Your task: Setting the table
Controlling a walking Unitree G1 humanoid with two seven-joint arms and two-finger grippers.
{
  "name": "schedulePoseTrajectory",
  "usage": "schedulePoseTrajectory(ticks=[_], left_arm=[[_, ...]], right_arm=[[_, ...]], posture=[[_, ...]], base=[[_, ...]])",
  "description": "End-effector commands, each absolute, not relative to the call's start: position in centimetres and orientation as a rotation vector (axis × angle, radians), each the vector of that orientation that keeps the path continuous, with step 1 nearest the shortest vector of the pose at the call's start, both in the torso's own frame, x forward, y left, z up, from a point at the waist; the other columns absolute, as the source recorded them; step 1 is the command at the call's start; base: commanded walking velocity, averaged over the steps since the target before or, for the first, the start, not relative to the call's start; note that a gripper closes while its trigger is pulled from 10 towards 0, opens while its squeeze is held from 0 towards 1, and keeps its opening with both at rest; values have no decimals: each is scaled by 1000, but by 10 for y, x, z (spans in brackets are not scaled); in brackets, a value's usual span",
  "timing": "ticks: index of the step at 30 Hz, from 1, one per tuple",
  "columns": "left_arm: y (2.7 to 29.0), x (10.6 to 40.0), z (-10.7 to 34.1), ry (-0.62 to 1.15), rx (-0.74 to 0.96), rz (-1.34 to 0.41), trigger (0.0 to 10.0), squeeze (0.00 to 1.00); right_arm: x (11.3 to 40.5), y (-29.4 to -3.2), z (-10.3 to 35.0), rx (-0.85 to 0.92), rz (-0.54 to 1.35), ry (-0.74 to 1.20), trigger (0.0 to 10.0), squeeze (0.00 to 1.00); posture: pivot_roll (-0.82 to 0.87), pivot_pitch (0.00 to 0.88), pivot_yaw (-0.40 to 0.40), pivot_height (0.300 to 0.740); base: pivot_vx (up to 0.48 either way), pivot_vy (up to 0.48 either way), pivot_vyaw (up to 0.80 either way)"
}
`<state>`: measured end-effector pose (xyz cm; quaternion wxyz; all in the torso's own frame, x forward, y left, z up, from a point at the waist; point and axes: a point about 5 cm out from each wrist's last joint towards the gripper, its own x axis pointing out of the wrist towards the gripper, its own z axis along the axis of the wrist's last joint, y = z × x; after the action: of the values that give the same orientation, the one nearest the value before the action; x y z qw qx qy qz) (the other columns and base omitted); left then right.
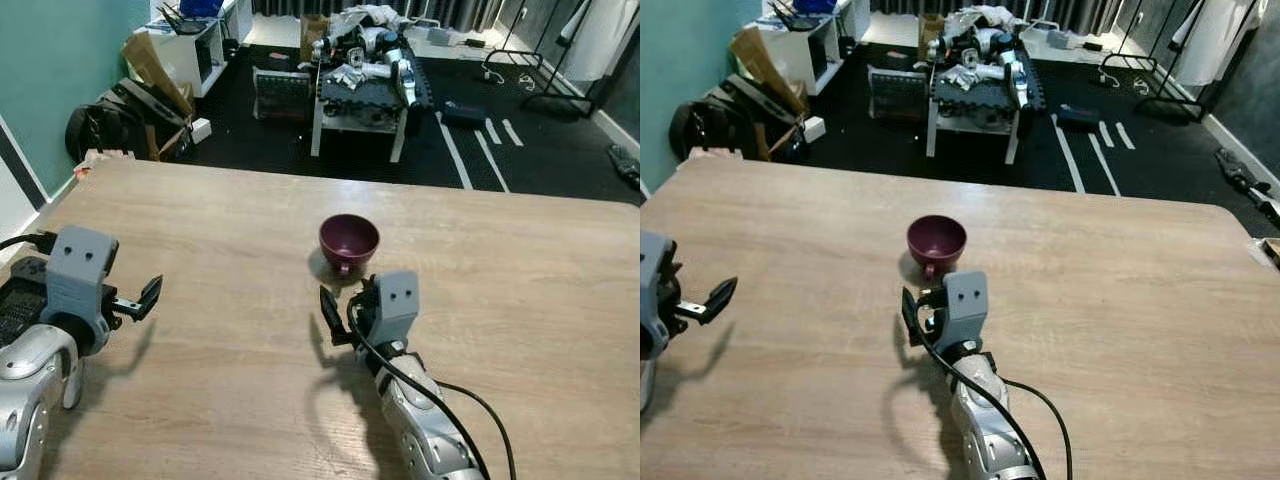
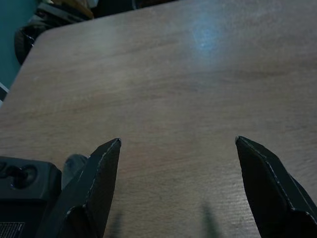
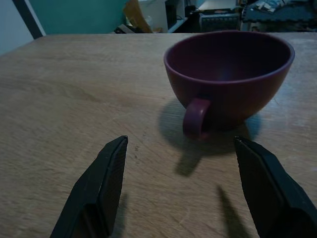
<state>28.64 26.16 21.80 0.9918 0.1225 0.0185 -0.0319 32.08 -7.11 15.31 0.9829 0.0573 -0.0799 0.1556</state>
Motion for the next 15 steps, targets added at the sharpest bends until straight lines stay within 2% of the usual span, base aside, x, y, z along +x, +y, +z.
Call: schedulePoseTrajectory(ticks=[1,5,15], left_arm=[[264,284,222,36,250,-65,10000,0],[262,284,224,38,246,-65,10000,0],[249,281,223,36,235,-75,10000,0]], right_arm=[[321,-68,151,100,289,-160,10000,0],[322,-66,147,68,246,-141,10000,0],[334,-62,145,163,184,-128,10000,0]], posture=[[221,196,44,740],[226,197,42,740],[256,200,32,740]], base=[[0,0,0],[0,0,0],[0,0,0]])
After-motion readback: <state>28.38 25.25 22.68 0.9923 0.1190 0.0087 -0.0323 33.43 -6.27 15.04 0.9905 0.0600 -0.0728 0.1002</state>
